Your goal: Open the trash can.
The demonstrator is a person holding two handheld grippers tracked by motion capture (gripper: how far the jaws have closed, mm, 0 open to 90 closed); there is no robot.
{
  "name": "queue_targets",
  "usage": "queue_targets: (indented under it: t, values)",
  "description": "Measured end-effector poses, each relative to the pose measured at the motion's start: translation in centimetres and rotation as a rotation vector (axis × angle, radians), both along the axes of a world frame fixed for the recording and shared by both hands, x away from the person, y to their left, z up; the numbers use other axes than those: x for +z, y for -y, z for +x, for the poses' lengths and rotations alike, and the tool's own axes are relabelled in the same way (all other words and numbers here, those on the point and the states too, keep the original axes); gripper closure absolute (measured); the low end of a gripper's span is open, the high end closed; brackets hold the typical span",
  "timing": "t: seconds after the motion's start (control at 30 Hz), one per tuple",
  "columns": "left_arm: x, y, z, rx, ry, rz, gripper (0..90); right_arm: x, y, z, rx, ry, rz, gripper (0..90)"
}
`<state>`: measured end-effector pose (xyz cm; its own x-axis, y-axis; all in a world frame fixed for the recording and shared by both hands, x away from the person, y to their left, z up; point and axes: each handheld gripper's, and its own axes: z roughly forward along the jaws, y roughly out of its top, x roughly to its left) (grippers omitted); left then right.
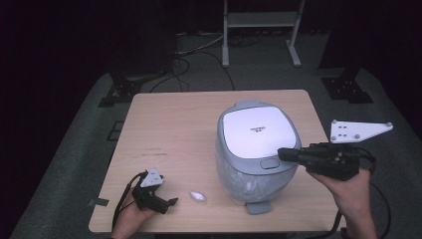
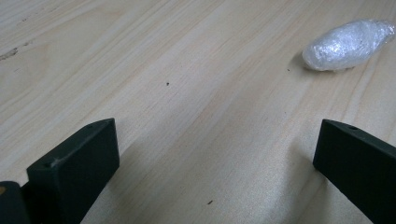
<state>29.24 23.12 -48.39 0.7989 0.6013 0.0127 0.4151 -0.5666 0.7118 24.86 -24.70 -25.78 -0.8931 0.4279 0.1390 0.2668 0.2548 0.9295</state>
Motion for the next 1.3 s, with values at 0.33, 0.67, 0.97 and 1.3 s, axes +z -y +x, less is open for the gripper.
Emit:
queue_targets:
  t: [0.33,0.67,0.97,1.3]
  values:
    - [0.0,0.0,0.0,0.000,-0.001,-0.001,0.0,-0.6,-1.3,0.4,0.035,-0.024,-0.017,90.0]
    - [0.0,0.0,0.0,0.000,-0.001,-0.001,0.0,-1.0,-1.9,0.5,0.045,-0.038,-0.037,90.0]
    - [0.0,0.0,0.0,0.000,-0.001,-0.001,0.0,-1.0,-1.9,0.4,0.030,-0.042,-0.055,90.0]
    - [0.0,0.0,0.0,0.003,0.000,-0.002,0.0,-0.9,-2.1,0.1,0.028,-0.029,-0.061,90.0]
